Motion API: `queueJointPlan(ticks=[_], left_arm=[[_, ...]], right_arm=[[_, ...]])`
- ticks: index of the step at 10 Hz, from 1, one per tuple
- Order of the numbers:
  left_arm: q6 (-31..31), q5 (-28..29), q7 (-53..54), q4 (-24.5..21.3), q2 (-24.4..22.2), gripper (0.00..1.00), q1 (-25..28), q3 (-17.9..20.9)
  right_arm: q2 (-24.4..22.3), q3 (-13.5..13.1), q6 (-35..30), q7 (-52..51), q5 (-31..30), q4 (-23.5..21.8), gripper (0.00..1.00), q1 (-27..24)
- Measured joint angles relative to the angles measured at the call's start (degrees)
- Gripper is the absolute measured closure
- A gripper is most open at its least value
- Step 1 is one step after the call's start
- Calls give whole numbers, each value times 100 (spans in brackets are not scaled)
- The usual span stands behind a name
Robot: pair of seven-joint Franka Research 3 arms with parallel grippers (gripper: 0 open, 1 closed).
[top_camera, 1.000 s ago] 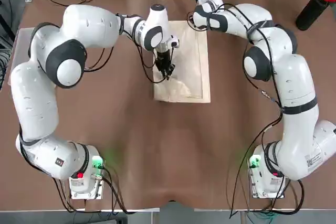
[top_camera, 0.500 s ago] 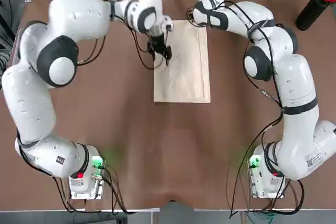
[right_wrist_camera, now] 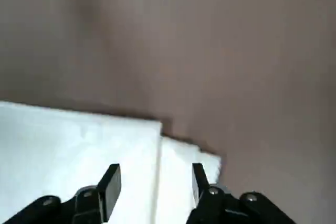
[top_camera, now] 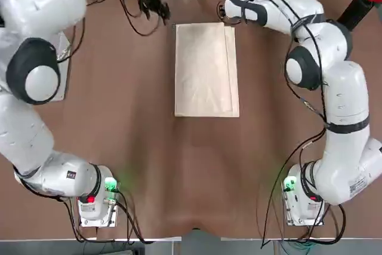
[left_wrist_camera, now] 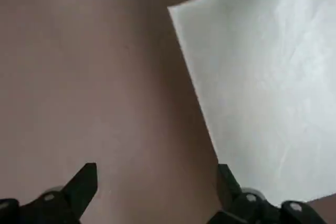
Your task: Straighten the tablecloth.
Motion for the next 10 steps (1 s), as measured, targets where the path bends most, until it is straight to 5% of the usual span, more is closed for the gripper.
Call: queueJointPlan(ticks=[4, 8, 10], left_arm=[[-957, -106, 21, 310, -724, 0, 627, 3], [-1615, -638, -3, 611, -950, 0, 1374, 12], [-1995, -646, 0, 639, -1113, 0, 1728, 9]], right_arm=[[-1359, 651, -86, -275, 526, -1717, 0, -920], [-1602, 2261, -93, -1508, 1563, -2683, 0, -2849], [-1604, 2493, -104, -2002, 1817, -2915, 0, -3207]])
